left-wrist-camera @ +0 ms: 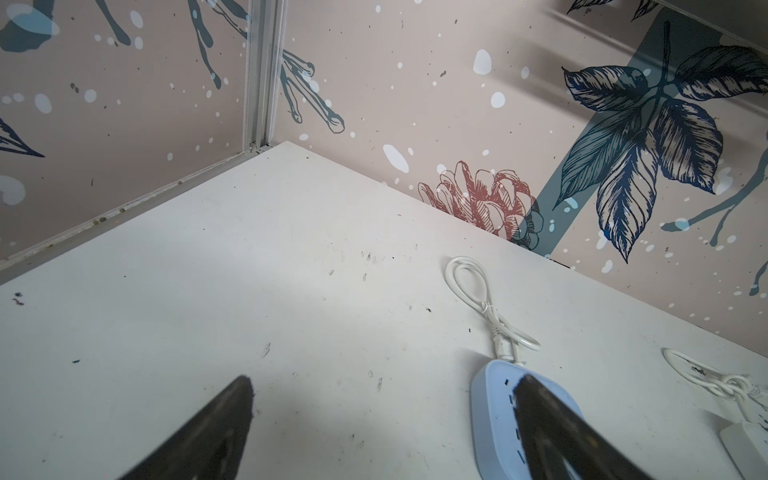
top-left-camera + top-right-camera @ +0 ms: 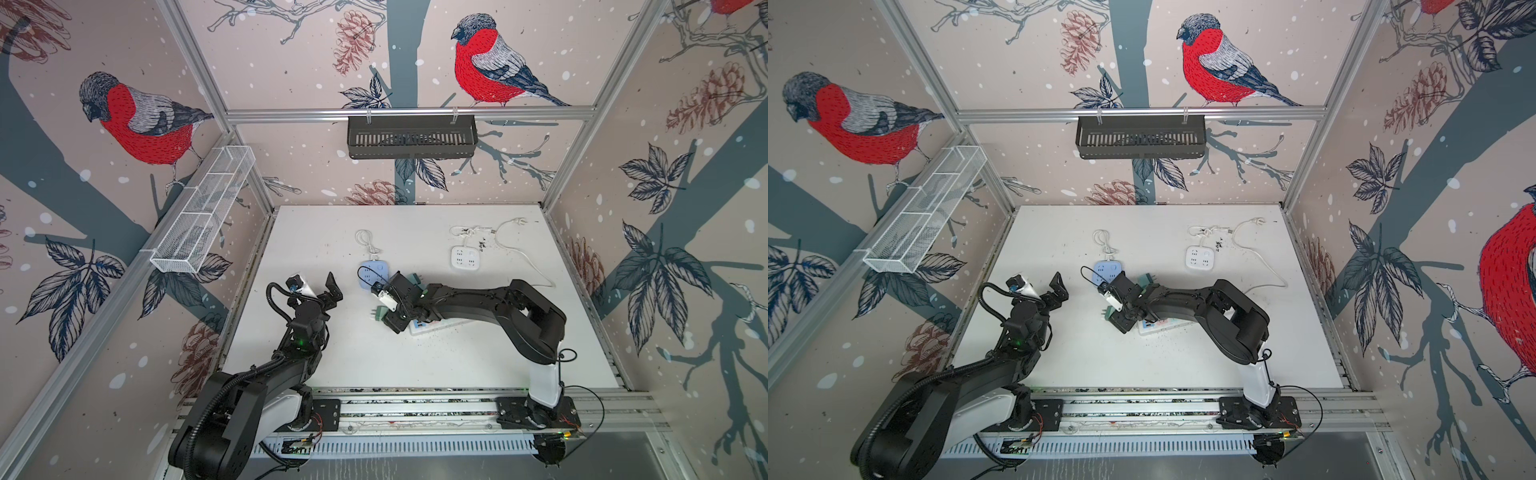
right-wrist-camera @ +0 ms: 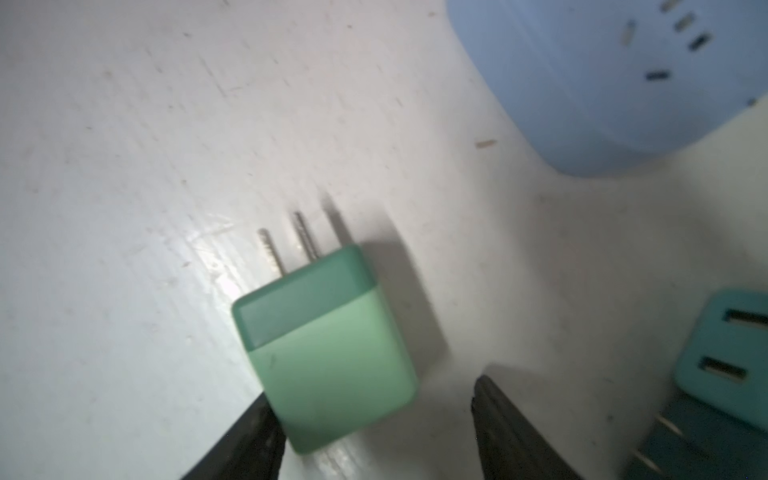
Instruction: Insert the plug
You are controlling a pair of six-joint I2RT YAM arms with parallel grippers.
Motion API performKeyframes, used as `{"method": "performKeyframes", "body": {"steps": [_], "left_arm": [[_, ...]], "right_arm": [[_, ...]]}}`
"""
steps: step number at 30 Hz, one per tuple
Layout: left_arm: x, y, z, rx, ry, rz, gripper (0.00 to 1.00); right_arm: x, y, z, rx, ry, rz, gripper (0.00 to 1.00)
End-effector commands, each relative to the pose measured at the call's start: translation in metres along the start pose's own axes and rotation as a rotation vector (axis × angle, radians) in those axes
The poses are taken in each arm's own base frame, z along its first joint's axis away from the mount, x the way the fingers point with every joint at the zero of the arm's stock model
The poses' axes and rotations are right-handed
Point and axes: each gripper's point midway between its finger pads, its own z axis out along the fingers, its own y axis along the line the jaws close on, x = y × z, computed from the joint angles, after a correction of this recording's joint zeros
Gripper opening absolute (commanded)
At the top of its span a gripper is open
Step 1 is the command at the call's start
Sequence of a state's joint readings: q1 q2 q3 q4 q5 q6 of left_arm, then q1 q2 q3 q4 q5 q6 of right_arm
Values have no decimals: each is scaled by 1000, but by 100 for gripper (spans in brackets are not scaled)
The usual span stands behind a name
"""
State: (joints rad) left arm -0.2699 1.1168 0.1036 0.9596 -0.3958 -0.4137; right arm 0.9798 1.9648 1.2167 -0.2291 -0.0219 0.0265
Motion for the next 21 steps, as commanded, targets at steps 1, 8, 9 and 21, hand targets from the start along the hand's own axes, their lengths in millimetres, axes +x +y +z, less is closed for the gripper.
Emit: {"method": "performKeyframes", "body": {"steps": [1,8,9,21], "left_arm": [[-15,-2,-1,5,-62,-36,97],[-16,-2,-1,6,-64,-37,97],[-15,-2,-1,6,-62,-35,97],[-15,-3,0,9,-62,-34,97]], "right_arm": [[4,-10,-1,28,7,24,70],[-3,-38,-1,62,-44,119,70],[-5,-41,-1,61,-52,133,70],[-33,-52,7,55,-134,206,71]]}}
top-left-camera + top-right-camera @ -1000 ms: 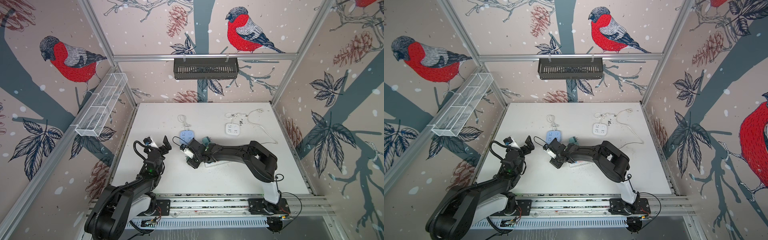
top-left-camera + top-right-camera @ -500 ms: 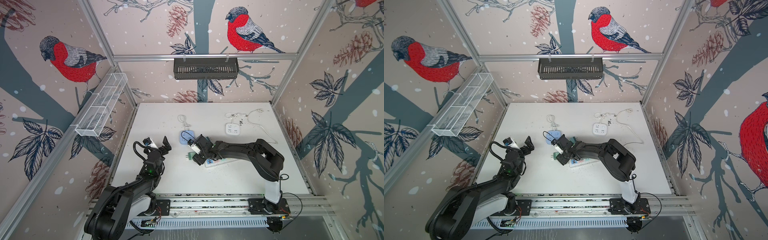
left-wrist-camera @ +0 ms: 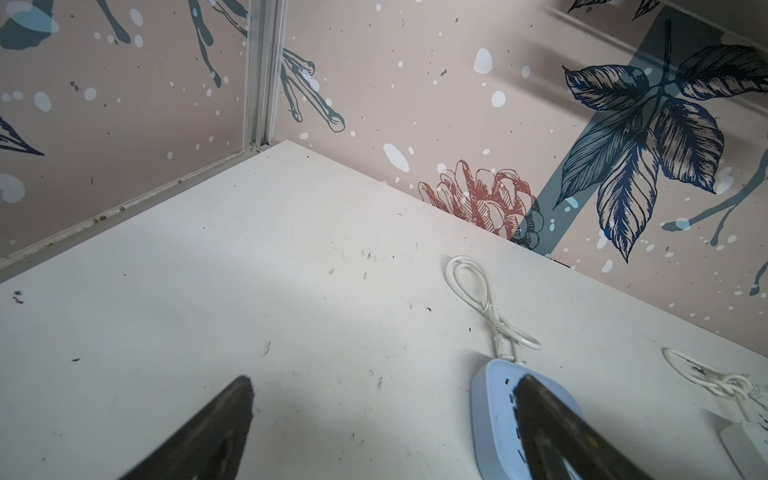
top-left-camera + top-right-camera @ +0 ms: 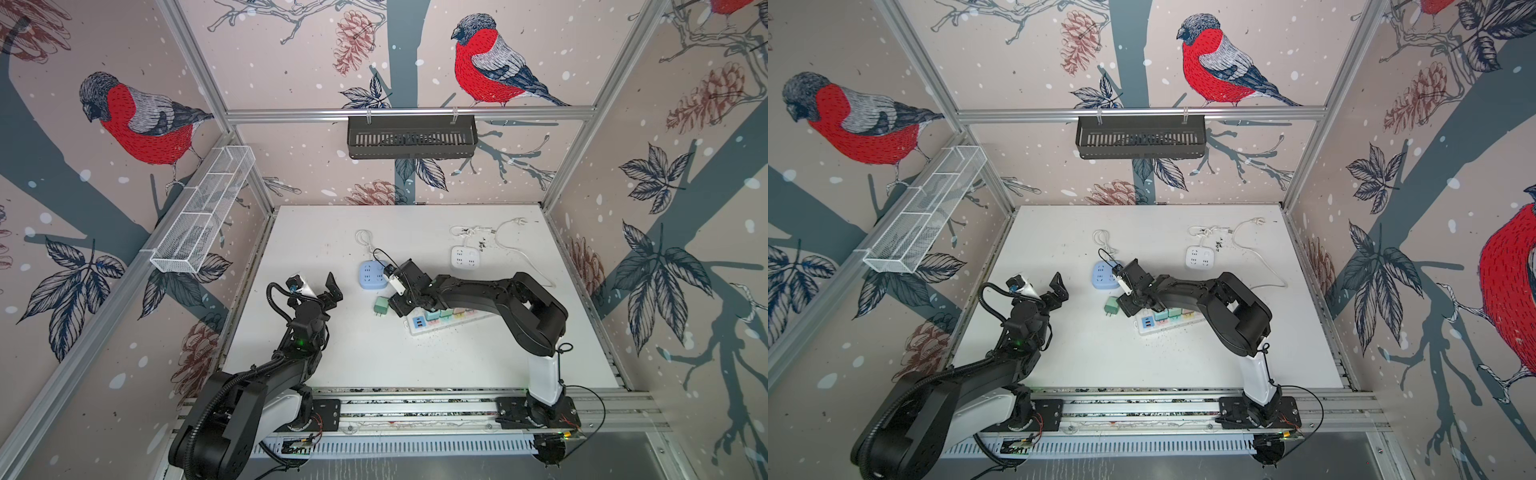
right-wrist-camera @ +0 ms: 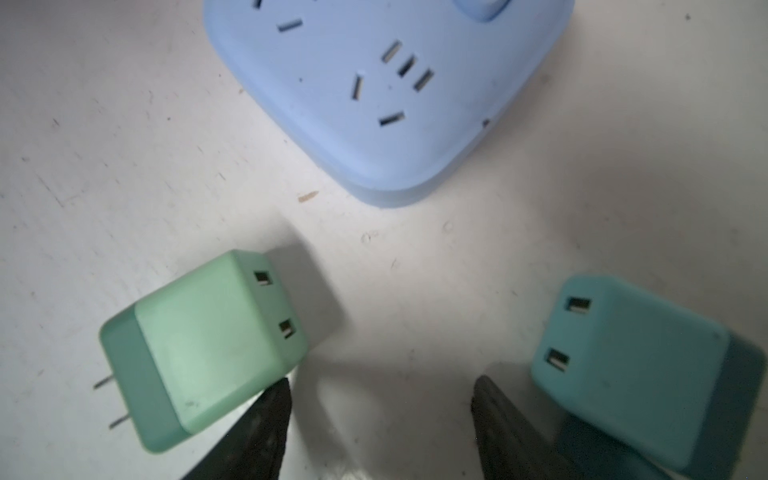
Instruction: Insert the plug
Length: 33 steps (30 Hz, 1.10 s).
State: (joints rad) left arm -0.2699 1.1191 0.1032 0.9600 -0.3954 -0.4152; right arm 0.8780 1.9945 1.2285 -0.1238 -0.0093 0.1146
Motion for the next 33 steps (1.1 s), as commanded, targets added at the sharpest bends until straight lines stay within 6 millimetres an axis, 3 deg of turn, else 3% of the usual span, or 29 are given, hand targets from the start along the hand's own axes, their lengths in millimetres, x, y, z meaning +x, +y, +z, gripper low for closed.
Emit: {"method": "performKeyframes", "body": {"steps": [1,7,12,17,22,29,33], "left_arm": [[-16,-3,0,10,-64,-32,97],[-16,-3,0,8,-64,-33,97],[-16,-3,-1,10,-66,-33,97],[-17,-2,-2,8,-70,-35,97],[-17,-2,-2,9,-73,-38,97],[-16,-2,-2,7,-70,-36,97],[-18,0,-4,4,-77,-42,97]], "right_arm": [[-15,3,4,-12,-46,41,71],[-29,3,3,-3,-78,66,71],[-44,0,-23,33,-155,100,73],[-62,18,-43,56,-229,146,78],[-67,52,-36,60,-175,151,78],[-84,55,-36,83,-139,292,79],[-74,52,-31,90,-113,363,79]]}}
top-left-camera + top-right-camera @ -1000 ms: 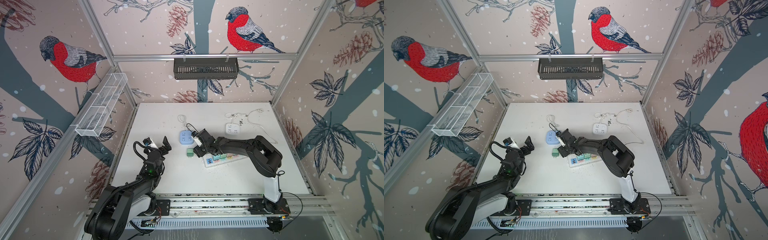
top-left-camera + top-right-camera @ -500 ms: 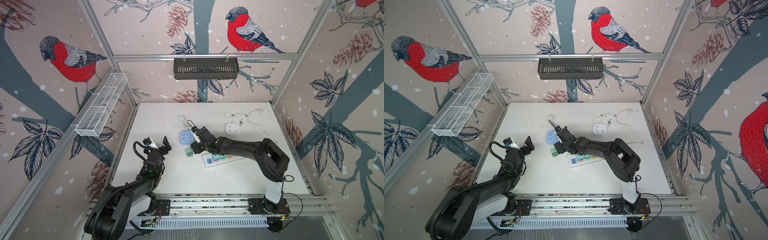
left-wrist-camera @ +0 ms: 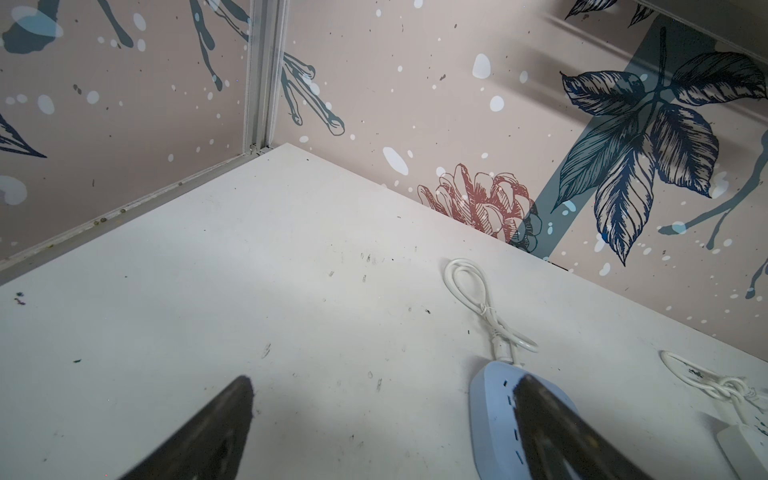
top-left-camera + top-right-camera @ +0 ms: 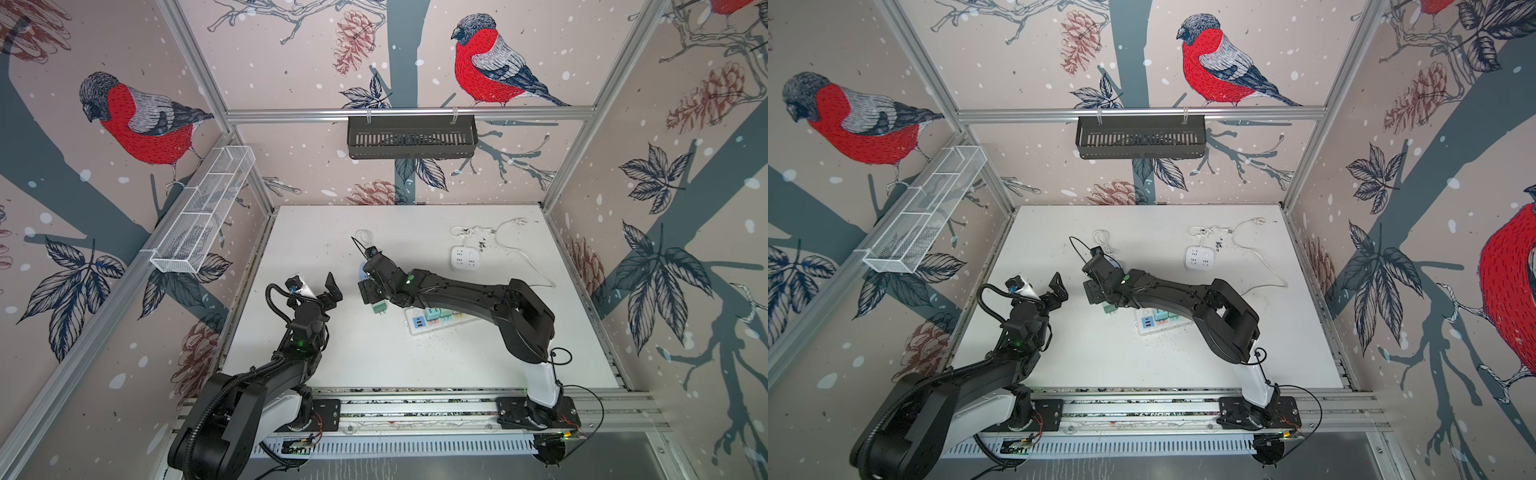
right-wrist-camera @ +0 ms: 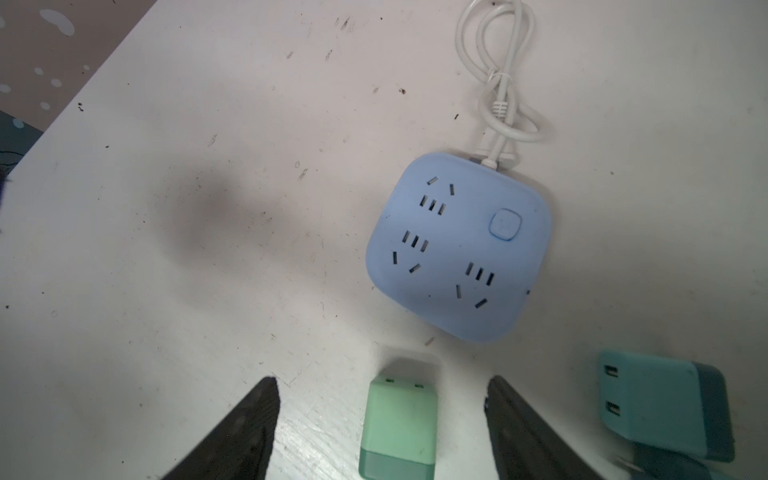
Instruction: Insert the plug
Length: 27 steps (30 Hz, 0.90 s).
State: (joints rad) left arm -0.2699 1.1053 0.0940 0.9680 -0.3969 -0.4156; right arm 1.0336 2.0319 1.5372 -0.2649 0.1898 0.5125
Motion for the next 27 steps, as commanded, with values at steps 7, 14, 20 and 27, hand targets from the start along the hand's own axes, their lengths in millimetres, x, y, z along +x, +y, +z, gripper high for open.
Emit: {"method": "performKeyframes", "body": {"steps": [7,14,20,27], "left_arm": [[-15,-2,-2,7,-67,-36,97],[-14,-4,2,8,-52,-30,97],[-14,-3,1,10,-56,-31,97],[-14,-3,0,12,-59,-32,97]], "right_arm": [[55,-2,-13,-22,74,12,79],[61,9,1,-62,100,-44,79],[79,10,29,-25,179,-59,79],[81,8,36,-12,178,-63,79]]}}
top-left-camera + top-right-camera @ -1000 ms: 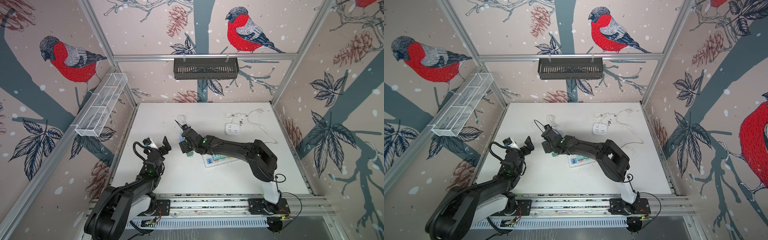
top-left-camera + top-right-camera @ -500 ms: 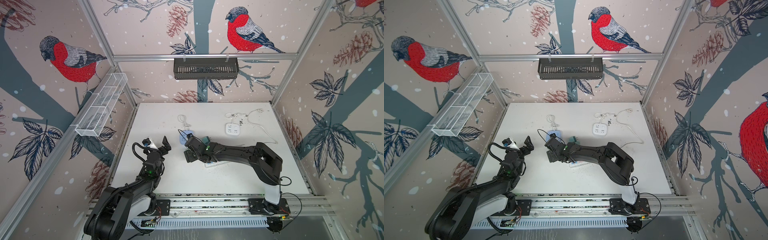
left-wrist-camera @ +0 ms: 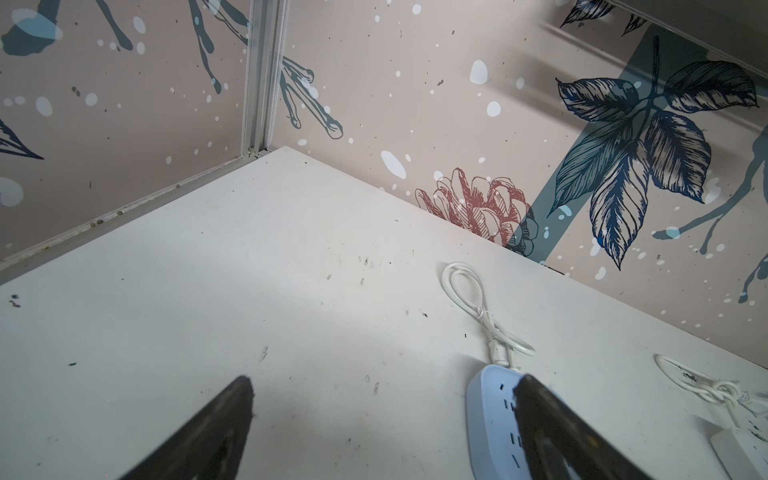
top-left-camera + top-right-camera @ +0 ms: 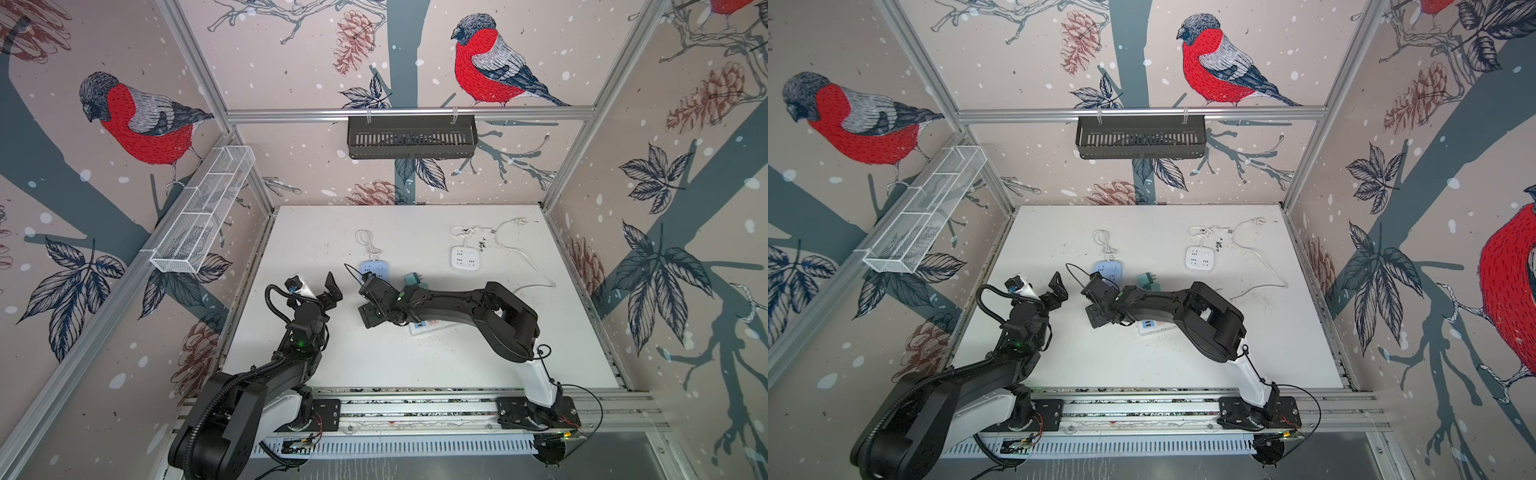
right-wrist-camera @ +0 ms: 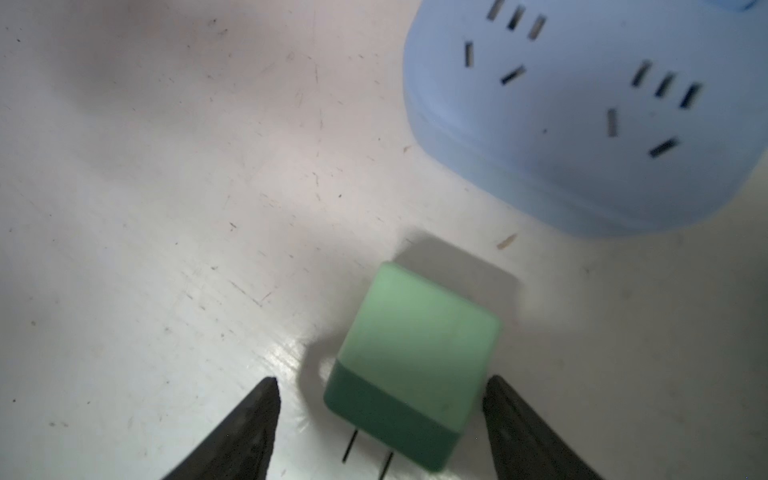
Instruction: Insert the plug
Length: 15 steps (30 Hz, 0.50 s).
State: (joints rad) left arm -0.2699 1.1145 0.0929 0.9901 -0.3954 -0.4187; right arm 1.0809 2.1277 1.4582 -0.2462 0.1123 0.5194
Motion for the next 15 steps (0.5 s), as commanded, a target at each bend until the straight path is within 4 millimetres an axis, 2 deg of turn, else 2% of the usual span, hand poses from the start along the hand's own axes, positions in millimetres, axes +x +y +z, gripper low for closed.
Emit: {"method": "performKeyframes", "body": {"steps": [1,5,12,15], "left_arm": [[-13,-2,0,7,-51,-25,97],[-13,-2,-2,9,-56,-27,97],[-13,-3,-2,13,-52,-26,97],[-14,-2,-3,9,-59,-29,97]], "right_arm": [[0,-4,0,22,-5,-8,79],[6,-7,9,54,11,-21,79],[14,-31,25,194,37,-30,79],[14,-36,27,227,43,-33,79]]}}
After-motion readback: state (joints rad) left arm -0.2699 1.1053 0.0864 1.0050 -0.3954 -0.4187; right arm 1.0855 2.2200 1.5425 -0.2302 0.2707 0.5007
